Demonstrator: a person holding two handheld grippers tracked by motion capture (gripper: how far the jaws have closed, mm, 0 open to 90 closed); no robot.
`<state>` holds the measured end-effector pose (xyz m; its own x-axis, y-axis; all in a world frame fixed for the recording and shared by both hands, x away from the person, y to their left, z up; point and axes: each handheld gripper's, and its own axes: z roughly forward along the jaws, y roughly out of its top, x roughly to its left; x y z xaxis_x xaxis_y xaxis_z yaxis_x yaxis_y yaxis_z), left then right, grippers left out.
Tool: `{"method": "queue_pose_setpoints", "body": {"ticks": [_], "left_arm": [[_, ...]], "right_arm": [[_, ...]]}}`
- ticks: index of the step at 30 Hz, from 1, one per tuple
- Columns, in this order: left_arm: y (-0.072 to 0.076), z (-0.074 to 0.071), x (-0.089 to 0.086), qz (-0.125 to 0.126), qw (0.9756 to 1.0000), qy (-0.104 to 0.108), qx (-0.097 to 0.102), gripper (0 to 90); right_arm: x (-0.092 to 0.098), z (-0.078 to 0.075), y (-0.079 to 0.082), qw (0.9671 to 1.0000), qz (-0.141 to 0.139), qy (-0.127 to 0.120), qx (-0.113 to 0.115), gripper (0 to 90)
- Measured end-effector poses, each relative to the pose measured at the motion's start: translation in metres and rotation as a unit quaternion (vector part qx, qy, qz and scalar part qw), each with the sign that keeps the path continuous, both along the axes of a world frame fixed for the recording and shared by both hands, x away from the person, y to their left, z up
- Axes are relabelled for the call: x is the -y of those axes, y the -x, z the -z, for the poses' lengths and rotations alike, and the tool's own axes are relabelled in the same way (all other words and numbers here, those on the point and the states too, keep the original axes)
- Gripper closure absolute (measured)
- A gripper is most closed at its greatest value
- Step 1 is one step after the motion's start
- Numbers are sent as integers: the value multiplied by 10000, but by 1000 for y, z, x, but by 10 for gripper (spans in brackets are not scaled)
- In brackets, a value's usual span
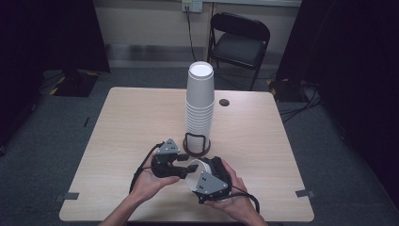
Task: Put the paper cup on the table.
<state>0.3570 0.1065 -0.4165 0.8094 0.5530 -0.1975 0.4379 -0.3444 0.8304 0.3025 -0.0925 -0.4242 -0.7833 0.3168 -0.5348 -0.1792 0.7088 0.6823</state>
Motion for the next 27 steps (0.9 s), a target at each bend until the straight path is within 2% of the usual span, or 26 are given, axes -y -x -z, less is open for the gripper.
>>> {"method": "queue_pose_setpoints", "body": {"ticks": [4, 6, 7, 12, 17, 21, 25, 26, 27], "left_arm": [[2, -1, -3, -75, 9999, 21, 90, 380], [3, -3, -7, -106, 9999, 98, 90, 348], [4, -3, -10, -114, 9995, 249, 127, 326], [7, -1, -17, -274, 9991, 211, 256, 308], [10, 5, -28, -387, 9988, 167, 237, 285], [11, 13, -36, -473, 9984, 124, 274, 266], [9, 22, -42, -627, 9976, 175, 240, 242], [9, 22, -42, -627, 9976, 175, 240, 231], [8, 25, -45, -715, 9970, 173, 233, 225]], "right_arm": [[2, 0, -2, 9999, 54, -81, -50, 116], [5, 0, -4, 9998, 101, -125, -83, 117], [6, 1, -5, 9998, 121, -149, -106, 117], [10, 3, -9, 9993, 221, -216, -210, 116], [17, 6, -14, 9977, 355, -394, -413, 116], [26, 8, -21, 9946, 499, -648, -632, 116], [36, 7, -29, 9889, 678, -1009, -854, 116], [36, 7, -29, 9889, 678, -1009, -854, 116], [42, 6, -33, 9857, 770, -1170, -938, 116]]}}
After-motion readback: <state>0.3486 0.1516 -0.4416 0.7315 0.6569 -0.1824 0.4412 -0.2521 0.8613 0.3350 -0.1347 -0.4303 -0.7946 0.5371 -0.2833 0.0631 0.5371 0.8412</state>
